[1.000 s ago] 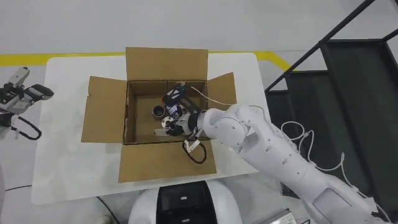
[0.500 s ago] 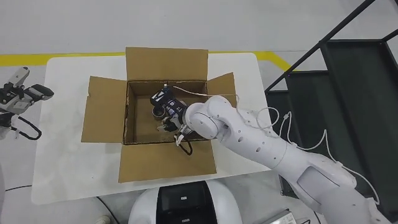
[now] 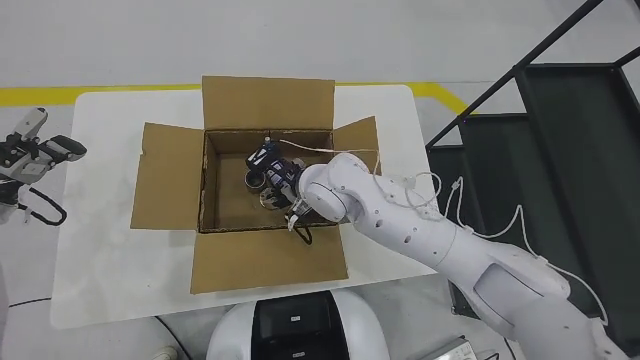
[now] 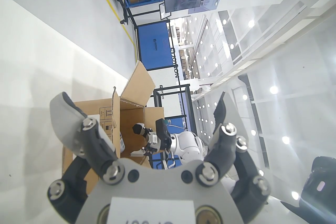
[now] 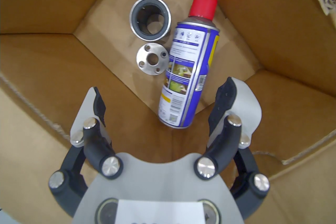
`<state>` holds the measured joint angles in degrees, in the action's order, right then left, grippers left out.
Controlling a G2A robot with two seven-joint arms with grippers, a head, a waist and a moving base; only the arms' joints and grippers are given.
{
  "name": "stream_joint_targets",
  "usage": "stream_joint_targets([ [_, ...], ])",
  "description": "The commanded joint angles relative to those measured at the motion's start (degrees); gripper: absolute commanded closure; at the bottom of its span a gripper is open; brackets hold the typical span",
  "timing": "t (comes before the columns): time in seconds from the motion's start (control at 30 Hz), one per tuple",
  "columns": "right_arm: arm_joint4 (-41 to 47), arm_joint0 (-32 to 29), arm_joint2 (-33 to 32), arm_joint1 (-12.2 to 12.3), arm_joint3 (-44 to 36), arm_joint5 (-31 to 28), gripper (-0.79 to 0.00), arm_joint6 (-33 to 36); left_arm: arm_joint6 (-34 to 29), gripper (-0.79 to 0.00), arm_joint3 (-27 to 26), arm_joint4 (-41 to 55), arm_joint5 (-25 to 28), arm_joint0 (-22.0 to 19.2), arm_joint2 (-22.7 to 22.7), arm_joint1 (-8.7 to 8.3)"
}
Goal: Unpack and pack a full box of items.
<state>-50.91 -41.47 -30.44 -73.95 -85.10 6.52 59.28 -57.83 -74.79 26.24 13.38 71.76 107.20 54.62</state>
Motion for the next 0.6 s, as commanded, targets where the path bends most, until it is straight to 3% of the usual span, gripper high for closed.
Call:
stream_joint_targets([
  [0.0, -2.38, 1.66, 1.69, -0.76, 2.52, -2.00, -0.785, 0.80, 0.00, -0.785, 0.00, 0.00, 0.00, 0.00, 0.00, 0.00],
  [0.27, -1.67, 5.16, 4.79, -4.34, 10.01, -5.30, -0.785, 1.37, 0.00, -0.785, 0.00, 0.00, 0.00, 0.00, 0.00, 0.00],
  [0.57, 1.73, 7.44, 4.42, -7.54, 18.05, -4.35, -0.763, 0.76, 0.00, -0.785, 0.00, 0.00, 0.00, 0.00, 0.00, 0.00],
])
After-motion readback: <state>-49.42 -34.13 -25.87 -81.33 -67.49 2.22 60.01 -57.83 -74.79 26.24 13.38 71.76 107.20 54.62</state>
